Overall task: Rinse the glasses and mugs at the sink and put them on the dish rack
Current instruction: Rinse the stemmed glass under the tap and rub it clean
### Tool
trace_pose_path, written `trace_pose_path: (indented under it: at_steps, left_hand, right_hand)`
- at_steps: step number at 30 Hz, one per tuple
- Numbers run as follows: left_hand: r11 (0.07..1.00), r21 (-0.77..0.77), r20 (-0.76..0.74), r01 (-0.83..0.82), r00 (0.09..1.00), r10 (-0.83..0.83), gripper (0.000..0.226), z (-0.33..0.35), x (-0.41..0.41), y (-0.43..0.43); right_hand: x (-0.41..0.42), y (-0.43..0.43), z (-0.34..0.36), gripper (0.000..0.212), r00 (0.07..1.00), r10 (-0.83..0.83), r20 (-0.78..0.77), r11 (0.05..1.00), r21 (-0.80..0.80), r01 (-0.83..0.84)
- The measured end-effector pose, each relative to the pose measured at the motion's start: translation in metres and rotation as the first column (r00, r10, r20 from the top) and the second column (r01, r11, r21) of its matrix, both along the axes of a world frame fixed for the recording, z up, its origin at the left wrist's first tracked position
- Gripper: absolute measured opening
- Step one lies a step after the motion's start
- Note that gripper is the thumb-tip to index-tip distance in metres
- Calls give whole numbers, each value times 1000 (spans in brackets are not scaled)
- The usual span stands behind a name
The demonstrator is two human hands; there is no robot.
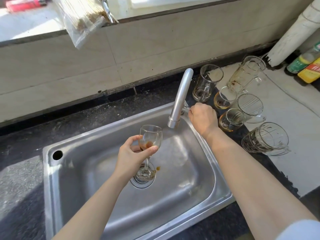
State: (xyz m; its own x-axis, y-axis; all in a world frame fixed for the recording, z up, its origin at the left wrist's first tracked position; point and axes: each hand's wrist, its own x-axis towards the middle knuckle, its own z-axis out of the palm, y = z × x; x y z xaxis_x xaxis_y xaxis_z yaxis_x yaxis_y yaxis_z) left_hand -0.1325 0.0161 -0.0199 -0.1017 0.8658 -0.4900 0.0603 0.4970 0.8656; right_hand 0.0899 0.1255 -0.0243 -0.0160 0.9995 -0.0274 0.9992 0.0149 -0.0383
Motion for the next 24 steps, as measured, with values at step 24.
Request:
trace_pose_path:
  at_steps: [24]
  left_hand:
    - [1000,20,28,-5,1000,5,55,-5,-7,-17]
  right_hand:
    - [-4,-10,1,24,993,107,46,994,10,-108]
